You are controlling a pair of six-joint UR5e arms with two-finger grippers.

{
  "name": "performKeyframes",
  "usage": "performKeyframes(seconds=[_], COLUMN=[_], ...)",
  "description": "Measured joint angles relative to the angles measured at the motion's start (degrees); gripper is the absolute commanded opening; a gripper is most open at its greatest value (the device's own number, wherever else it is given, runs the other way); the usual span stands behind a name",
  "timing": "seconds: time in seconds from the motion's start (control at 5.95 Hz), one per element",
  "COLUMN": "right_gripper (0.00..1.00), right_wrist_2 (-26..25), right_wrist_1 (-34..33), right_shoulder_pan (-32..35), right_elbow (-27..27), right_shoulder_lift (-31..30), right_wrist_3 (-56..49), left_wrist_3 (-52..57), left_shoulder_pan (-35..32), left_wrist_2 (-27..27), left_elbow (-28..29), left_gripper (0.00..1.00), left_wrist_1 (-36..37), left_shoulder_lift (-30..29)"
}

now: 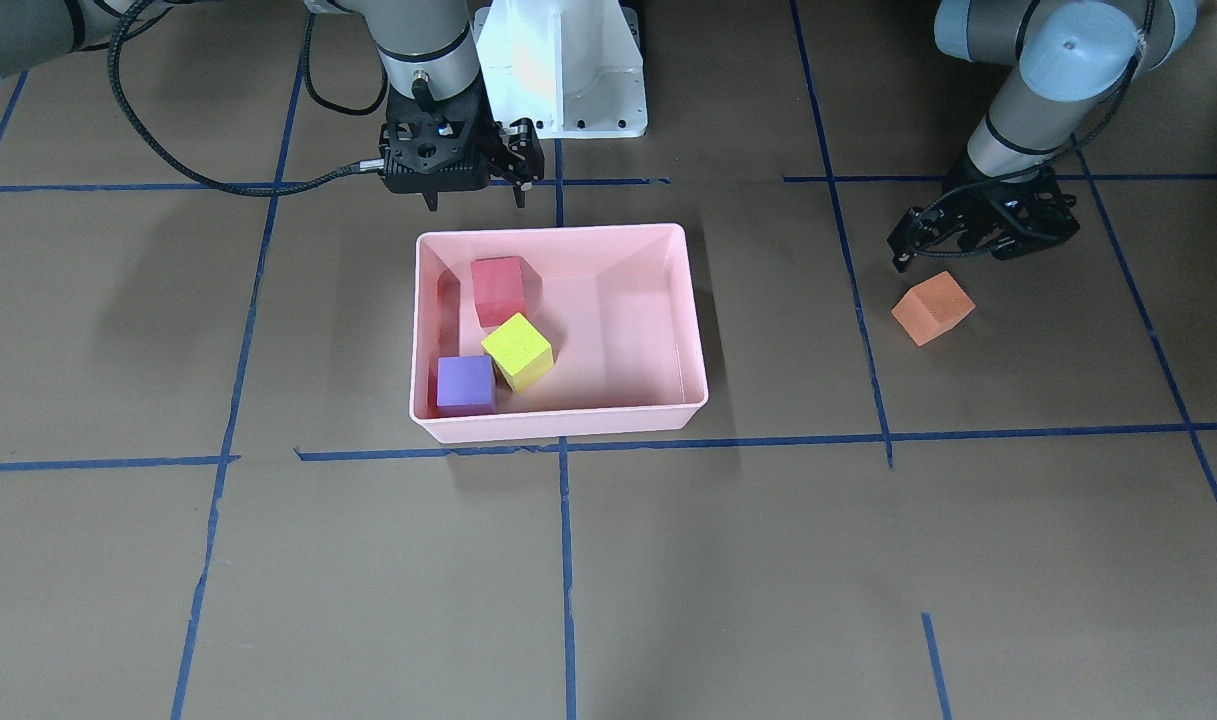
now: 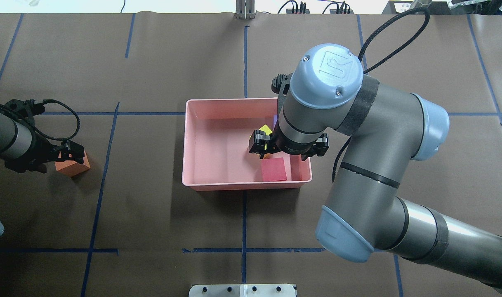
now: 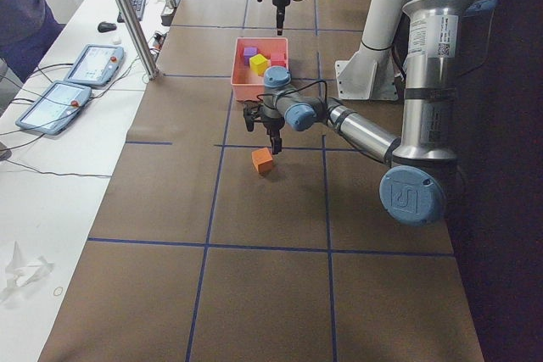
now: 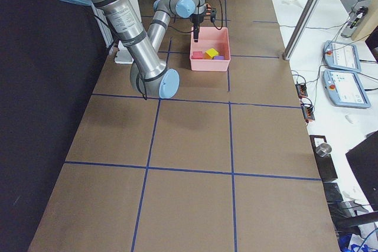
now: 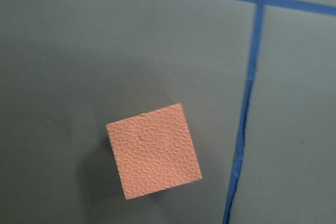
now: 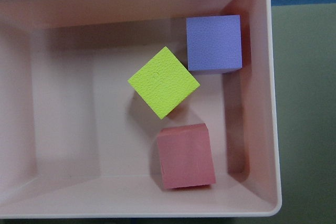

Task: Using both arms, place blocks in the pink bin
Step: 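Carry the pink-red cube into the bin while the left gripper grasps the orange cube, then open the right gripper and withdraw it while the left gripper lifts the orange cube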

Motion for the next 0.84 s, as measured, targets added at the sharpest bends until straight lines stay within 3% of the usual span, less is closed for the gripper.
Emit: performKeyframes(seconds=[0.84], right_gripper=[1.0], right_wrist_2=[-0.5], right_wrist_1=[0.0], right_shoulder_pan=[0.1], right_elbow=[1.8], right_shoulder_lift=[-2.3], right_wrist_3=[-0.2], left_wrist_3=[0.7], left_shoulder_pan=[0.1], left_wrist_2=[0.2], left_elbow=[8.6], left_gripper=[0.97], left_wrist_1=[-0.4], left_shoulder_lift=[-4.0])
